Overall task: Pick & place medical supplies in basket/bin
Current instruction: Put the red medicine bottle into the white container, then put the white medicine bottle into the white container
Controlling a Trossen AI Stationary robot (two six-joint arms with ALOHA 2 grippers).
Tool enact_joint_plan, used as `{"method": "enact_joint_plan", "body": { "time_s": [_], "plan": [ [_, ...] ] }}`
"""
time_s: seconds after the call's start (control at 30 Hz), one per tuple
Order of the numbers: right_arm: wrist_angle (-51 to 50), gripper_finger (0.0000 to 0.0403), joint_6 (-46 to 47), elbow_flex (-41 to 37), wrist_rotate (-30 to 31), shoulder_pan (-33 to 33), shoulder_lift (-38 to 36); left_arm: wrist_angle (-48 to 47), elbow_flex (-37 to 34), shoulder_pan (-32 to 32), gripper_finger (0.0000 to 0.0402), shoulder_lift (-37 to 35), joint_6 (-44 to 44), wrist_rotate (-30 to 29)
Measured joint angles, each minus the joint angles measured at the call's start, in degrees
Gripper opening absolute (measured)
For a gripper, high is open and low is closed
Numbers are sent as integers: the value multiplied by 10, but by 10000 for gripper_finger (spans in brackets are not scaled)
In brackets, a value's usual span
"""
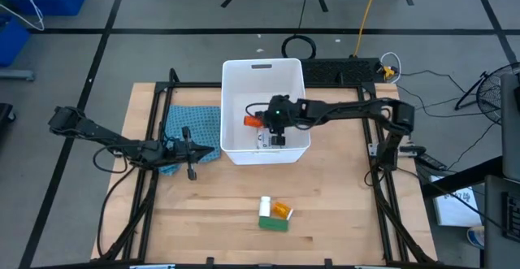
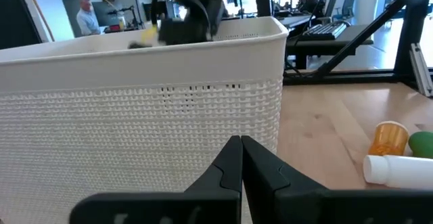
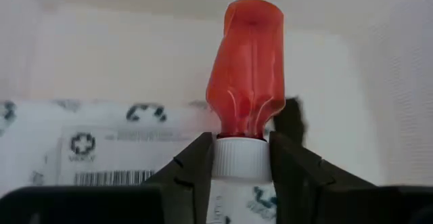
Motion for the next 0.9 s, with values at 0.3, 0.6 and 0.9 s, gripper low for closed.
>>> {"method": "enact_joint_plan", "body": {
  "time_s": [0.3, 0.6, 0.9],
  "plan": [
    [-34, 124, -23, 1, 1, -3, 18, 0, 0, 0, 3, 0, 1, 0],
    [-15, 208, -33, 0, 33, -3, -10, 0, 0, 0, 3, 0, -1, 1],
    [-24, 243, -6, -1, 80, -3, -52, -9, 0, 0, 3, 1, -1, 2]
  ]
}}
